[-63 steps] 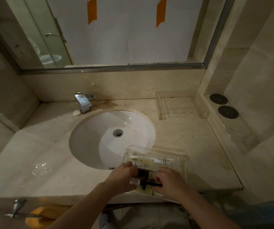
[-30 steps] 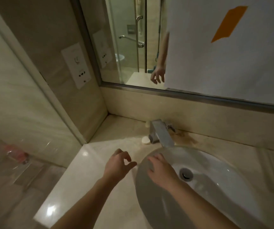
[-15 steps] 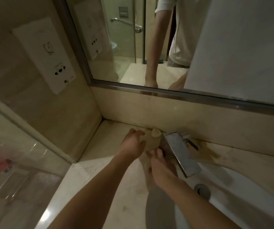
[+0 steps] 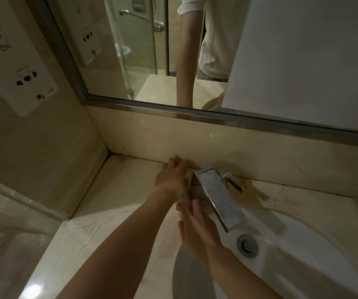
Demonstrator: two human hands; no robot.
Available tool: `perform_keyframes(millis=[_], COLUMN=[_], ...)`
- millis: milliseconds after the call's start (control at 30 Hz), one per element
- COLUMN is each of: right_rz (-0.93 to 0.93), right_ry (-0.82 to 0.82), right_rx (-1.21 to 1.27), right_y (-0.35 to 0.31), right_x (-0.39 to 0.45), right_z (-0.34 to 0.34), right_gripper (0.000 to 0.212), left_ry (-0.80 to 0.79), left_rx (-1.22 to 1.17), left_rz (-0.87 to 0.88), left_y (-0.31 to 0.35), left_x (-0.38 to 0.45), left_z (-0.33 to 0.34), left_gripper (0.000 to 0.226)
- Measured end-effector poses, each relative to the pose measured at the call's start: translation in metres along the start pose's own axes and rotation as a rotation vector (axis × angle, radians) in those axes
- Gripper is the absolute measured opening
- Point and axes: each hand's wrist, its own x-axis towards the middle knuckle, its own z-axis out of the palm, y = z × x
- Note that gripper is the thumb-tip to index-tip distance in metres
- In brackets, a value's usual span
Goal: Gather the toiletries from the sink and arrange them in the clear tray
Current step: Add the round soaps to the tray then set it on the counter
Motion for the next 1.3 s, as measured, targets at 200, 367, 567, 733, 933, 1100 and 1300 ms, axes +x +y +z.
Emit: perform_keyframes(millis=[200,367,567,733,933,1100,1300], right_rz=[0.073,0.358,0.522,0.582,0.56,0.494,0.395], right_ry=[0.051,0.032,-0.032,-0.112,-0.154,-0.137,-0.107], right_rx=[0.255,0.888,1.507,1.719,1.682,1.696,1.615], right_y=[0.0,0.001,0.0,-0.001,0.001,0.014,0.045], right_x=[-0.011,-0.017,-0.039,-0.075,-0.127,-0.172,-0.222], right_z=[-0.01,-0.022,-0.04,-0.055,-0.072,-0.089,-0.111], right_gripper=[0.036,0.013,0.022,0.021,0.015,0.014,0.021], left_ry=[0.038,0.04,0.153,0.084,0.072,0.02,0.005], left_rx=[0.044,-0.06,-0.453,-0.776,-0.908,-0.951,-0.959], left_rz=[-0.017,-0.149,-0.219,-0.263,-0.256,-0.186,-0.124], left_y=[-0.004,-0.004,0.007,0.022,0.046,0.074,0.115], left_x=[-0.011,-0.034,-0.077,-0.133,-0.203,-0.251,-0.295], left_z=[0.003,0.001,-0.012,-0.025,-0.033,-0.038,-0.041], left_gripper=[0.05,0.044,0.041,0.039,0.041,0.042,0.048])
